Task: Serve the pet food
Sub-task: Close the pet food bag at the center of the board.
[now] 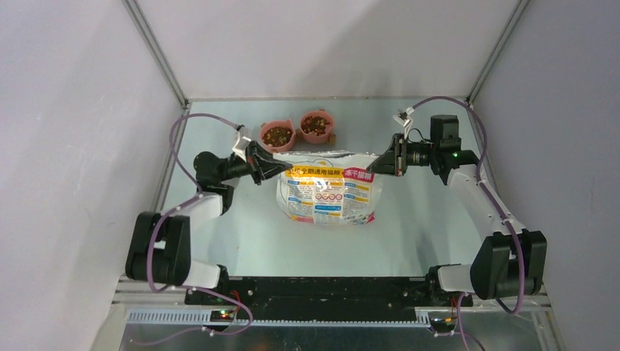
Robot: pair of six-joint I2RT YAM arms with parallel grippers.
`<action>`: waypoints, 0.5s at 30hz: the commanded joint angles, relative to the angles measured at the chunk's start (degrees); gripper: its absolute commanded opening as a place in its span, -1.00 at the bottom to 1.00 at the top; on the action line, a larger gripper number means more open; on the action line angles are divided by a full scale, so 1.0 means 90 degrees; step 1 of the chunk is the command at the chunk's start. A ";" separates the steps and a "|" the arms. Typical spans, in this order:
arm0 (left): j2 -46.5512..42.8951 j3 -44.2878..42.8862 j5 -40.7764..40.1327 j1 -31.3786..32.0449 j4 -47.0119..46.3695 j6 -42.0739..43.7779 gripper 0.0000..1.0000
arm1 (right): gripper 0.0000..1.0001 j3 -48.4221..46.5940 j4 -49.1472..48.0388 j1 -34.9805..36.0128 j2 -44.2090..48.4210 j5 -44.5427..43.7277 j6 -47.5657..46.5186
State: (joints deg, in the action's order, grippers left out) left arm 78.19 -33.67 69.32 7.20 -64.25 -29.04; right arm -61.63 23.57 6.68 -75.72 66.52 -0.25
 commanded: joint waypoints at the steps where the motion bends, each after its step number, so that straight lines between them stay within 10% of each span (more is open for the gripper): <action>1: 0.0572 -0.0261 0.0076 -0.0389 -0.2607 -0.2119 -1.00 | -1.00 0.0155 -0.0632 -0.0304 0.0107 0.0316 0.1296; 15: 0.0069 0.0325 0.0106 -0.1278 -0.2239 -0.2762 -1.00 | -1.00 0.0927 -0.0797 -0.1197 0.0322 -0.0106 0.3397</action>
State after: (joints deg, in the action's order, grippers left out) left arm 82.35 -31.09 70.91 4.14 -80.55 -48.88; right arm -54.39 14.33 3.81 -75.02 68.66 25.87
